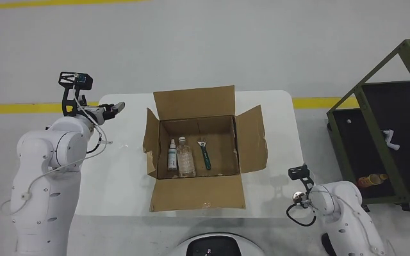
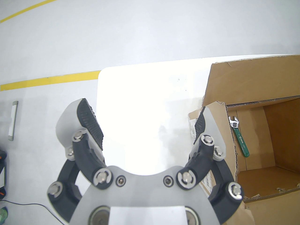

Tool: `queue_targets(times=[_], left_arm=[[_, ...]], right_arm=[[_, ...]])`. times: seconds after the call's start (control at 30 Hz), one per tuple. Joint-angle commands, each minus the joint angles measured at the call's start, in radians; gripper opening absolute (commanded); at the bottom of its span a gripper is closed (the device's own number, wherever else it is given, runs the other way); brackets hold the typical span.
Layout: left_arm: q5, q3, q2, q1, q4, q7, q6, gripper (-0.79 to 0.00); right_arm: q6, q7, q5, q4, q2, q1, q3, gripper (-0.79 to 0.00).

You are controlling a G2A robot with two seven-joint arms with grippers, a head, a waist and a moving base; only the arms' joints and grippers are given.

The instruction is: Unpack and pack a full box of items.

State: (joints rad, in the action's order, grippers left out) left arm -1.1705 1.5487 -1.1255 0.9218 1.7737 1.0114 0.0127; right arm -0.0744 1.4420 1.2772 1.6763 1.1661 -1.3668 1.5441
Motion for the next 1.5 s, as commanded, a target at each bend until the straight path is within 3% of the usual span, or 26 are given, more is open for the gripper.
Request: queue_targets(times=[0.0,0.07,0.4,0.53,0.6,1.03,1.47], left_arm=[[0.000,0.000,0.000,0.000,0.000,0.000,0.000,0.000],[0.000,0.000,0.000,0.000,0.000,0.000,0.000,0.000],[0.000,0.000,0.000,0.000,0.000,0.000,0.000,0.000],[0.000,0.000,0.000,0.000,0.000,0.000,0.000,0.000],[0.000,0.000,0.000,0.000,0.000,0.000,0.000,0.000],[0.000,0.000,0.000,0.000,0.000,0.000,0.000,0.000],[0.000,0.000,0.000,0.000,0.000,0.000,0.000,0.000]], right_arm=[[0.002,-0.001,-0.001,-0.003,0.000,0.001,-0.001,-0.493],[0.002,-0.001,-0.001,-0.004,-0.001,0.002,-0.002,-0.526],[0.009,-0.006,0.002,-0.011,-0.004,0.006,-0.013,-0.539],[0.011,-0.007,0.004,-0.013,-0.005,0.010,-0.016,-0.640],[0.012,-0.008,0.004,-0.013,-0.006,0.012,-0.018,-0.785],[0.023,0.016,-0.067,0.081,-0.013,0.027,0.035,-0.785],[0.030,0.088,-0.352,0.329,-0.033,0.163,0.211,-0.785]])
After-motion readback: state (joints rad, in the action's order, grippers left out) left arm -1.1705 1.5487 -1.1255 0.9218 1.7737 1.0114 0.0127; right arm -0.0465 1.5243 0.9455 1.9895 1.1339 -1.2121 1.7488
